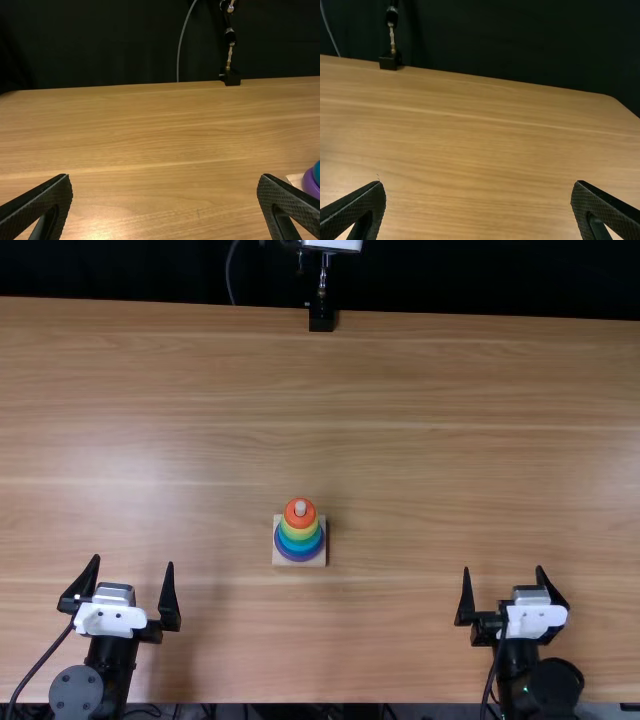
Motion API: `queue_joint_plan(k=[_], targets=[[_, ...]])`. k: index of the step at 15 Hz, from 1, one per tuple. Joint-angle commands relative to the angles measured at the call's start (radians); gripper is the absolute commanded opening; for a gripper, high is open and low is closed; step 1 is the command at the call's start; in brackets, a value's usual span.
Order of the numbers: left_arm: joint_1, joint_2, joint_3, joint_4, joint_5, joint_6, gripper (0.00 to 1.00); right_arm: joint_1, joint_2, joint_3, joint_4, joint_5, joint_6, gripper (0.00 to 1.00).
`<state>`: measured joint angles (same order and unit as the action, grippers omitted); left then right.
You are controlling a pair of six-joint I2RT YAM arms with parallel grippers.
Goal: Build the Hanoi tower: stack the rings onto the peg from bottom to top in this color order: purple, dark blue, light blue, dark green, light green, yellow, orange.
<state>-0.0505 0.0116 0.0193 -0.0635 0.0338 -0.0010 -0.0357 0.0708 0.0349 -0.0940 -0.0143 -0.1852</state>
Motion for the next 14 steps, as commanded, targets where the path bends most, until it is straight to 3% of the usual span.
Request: queue_joint_plan(k=[1,14], targets=[[0.008,-0.012,-0.019,-0.001,0.005,0.008,1.0,-0.006,-0.02,-0.018,-0.012,0.018,0.003,1.0],[0.008,-0.012,-0.019,-0.001,0.007,0.008,1.0,-0.006,-0.054,-0.02,-0.038,0.014,-0.008,1.0]])
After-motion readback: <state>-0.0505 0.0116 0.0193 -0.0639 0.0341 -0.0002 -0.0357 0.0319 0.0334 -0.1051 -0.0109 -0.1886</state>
